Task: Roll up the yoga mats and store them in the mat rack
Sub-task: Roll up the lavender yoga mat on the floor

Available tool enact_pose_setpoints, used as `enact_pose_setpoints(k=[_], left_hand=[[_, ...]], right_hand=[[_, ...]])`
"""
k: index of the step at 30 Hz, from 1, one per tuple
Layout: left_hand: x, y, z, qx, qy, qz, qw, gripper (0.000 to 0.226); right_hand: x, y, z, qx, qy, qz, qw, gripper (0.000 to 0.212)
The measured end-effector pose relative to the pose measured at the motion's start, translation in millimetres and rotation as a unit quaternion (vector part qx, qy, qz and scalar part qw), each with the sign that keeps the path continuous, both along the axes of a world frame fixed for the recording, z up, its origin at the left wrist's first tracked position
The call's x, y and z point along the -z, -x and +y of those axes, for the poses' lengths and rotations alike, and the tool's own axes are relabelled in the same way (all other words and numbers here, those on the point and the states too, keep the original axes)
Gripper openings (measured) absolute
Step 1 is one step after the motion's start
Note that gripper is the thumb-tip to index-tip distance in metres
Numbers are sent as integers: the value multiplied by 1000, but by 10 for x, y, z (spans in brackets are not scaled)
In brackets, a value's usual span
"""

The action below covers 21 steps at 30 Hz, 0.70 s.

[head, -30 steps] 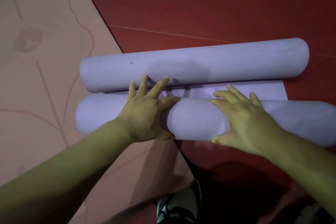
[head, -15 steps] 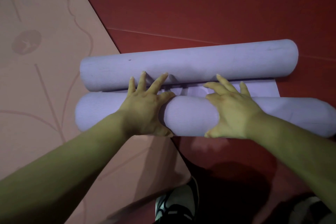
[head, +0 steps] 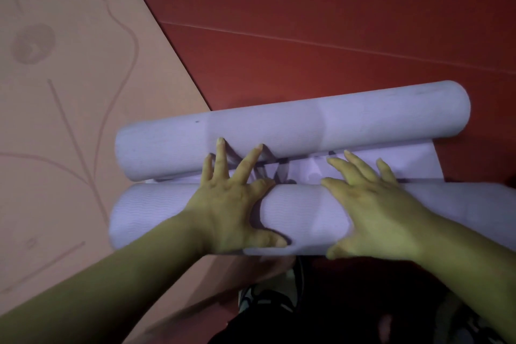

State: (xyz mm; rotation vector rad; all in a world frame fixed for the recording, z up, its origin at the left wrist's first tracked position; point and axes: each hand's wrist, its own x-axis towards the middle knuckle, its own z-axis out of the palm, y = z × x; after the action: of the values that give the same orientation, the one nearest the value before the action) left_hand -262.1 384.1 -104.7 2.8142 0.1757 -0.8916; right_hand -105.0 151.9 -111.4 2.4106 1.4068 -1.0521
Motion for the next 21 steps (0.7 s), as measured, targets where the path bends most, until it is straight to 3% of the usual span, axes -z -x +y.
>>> enact_pose_setpoints(k=[2, 5, 10, 21], left_hand=[[21, 8, -11, -8, -14, -19, 1000, 117], [66, -16, -38, -33, -25, -73, 996, 112], [83, -145, -7, -51, -46, -92, 993, 113], [119, -264, 53, -106, -42, -163, 980, 90]], right_hand=[[-82, 59, 26, 31, -21, 2, 999, 117], [-58, 124, 86, 86, -67, -43, 993, 111], [58, 30, 158, 117, -102, -67, 986, 103], [172, -324, 382, 150, -103, -58, 982, 96]])
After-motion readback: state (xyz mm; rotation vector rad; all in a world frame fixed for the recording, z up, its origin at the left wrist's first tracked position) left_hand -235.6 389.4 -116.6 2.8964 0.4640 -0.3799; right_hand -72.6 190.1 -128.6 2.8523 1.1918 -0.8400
